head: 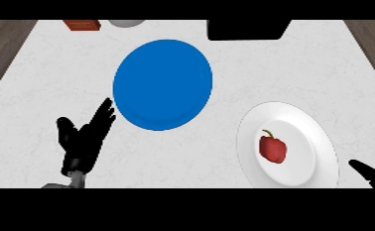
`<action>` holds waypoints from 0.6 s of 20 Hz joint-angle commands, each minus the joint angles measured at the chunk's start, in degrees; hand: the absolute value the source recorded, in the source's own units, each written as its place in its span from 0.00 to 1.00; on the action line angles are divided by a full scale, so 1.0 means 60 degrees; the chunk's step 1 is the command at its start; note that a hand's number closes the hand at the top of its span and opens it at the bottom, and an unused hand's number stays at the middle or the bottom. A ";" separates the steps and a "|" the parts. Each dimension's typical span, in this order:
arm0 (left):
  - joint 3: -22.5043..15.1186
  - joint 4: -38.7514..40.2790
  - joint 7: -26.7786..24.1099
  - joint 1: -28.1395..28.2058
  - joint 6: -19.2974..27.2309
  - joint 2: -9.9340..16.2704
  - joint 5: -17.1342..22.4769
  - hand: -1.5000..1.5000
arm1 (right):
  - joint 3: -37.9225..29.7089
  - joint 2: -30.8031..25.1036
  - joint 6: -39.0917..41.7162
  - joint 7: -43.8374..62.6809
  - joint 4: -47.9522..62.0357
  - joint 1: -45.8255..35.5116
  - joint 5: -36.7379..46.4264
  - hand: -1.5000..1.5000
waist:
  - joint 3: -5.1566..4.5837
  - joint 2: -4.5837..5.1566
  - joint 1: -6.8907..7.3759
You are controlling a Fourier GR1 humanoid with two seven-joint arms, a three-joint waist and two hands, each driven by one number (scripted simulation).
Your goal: Pick the bell pepper from the plate and place it in the plate
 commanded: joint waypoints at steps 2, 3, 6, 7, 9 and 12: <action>0.0050 0.0454 -0.0093 -0.0167 -0.0086 -0.0066 -0.0037 0.50 | 0.0692 -0.1248 0.1473 0.2216 -0.0889 0.0902 0.1452 0.00 | -0.0055 0.0102 0.0075; -0.0213 0.0071 0.0358 -0.0178 0.0211 -0.0259 -0.0164 0.50 | 0.0771 -0.1454 0.1867 0.2591 -0.0988 0.0890 0.1486 0.00 | -0.0035 0.0079 0.0133; -0.0101 0.0351 -0.0107 -0.0010 -0.0078 -0.0203 -0.0141 0.50 | 0.1604 -0.1433 0.2403 0.4124 -0.2209 0.1148 0.2541 0.00 | -0.0031 0.0060 0.0122; 0.0010 0.0252 -0.0033 -0.0113 -0.0359 -0.0050 0.0042 0.50 | 0.1566 -0.1681 0.2928 0.5337 -0.2562 0.0282 0.2448 0.00 | -0.0037 0.0086 0.0277; -0.0110 0.0163 0.0036 -0.0066 -0.0206 -0.0123 -0.0138 0.50 | 0.2152 -0.1677 0.3396 0.6330 -0.2606 -0.0054 0.3111 0.00 | -0.0027 0.0089 0.0339; -0.0033 0.0575 -0.0131 -0.0285 -0.0122 -0.0369 -0.0221 0.50 | 0.3629 -0.1090 0.3811 0.7518 -0.2407 -0.0964 0.4034 0.00 | -0.0019 0.0090 0.0326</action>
